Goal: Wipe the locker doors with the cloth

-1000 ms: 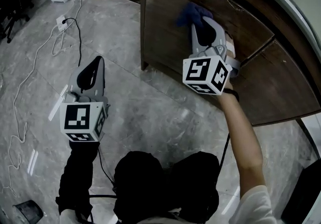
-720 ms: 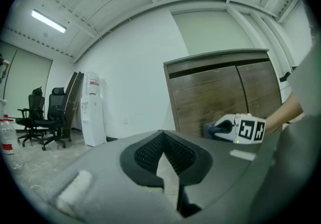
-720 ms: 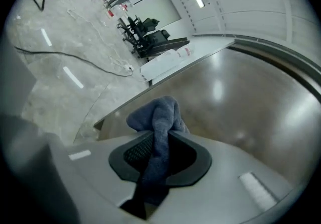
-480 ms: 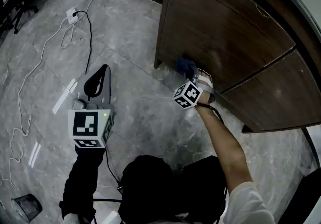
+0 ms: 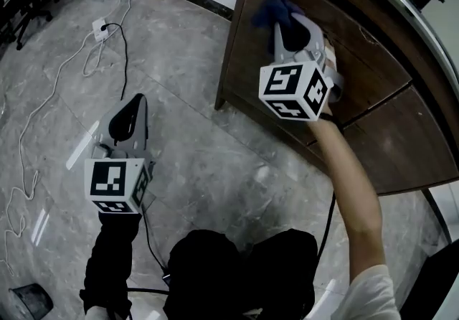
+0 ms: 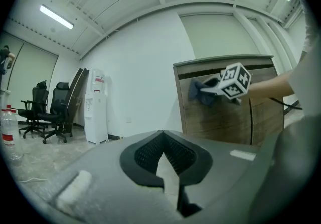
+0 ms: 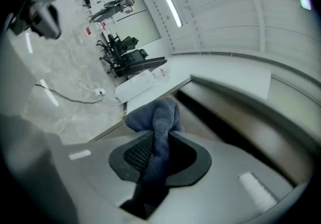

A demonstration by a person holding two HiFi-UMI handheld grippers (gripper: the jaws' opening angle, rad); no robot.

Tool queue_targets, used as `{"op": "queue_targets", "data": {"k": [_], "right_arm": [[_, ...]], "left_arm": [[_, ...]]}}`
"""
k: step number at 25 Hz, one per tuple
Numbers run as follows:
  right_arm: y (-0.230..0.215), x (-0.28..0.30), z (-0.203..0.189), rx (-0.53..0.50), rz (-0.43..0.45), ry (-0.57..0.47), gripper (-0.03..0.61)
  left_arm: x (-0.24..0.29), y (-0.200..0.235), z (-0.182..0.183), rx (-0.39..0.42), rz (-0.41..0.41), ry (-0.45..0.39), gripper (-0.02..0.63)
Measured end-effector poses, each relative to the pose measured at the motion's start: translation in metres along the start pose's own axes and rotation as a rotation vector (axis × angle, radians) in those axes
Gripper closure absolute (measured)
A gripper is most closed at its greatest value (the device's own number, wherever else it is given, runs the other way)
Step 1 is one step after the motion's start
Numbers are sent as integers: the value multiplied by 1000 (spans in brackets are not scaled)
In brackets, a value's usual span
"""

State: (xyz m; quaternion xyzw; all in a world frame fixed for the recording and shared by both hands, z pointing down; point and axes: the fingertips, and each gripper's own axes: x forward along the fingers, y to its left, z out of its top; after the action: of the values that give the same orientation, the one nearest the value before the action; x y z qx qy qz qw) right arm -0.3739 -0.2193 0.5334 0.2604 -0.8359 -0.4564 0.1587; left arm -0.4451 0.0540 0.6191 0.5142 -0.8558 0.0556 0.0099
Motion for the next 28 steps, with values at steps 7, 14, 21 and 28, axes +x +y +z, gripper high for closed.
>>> {"op": "queue_targets", "data": {"k": [7, 14, 21, 28], "right_arm": [[-40, 26, 54, -13, -91, -12, 506], [104, 46, -14, -91, 5, 94, 506], [264, 48, -120, -168, 239, 291, 506], [343, 37, -186, -183, 362, 459, 505]], "left_arm": [[-5, 18, 3, -6, 34, -1, 612], [-15, 33, -15, -13, 52, 24, 612], [-16, 43, -38, -17, 56, 59, 612], [-13, 43, -50, 1, 42, 81, 612]]}}
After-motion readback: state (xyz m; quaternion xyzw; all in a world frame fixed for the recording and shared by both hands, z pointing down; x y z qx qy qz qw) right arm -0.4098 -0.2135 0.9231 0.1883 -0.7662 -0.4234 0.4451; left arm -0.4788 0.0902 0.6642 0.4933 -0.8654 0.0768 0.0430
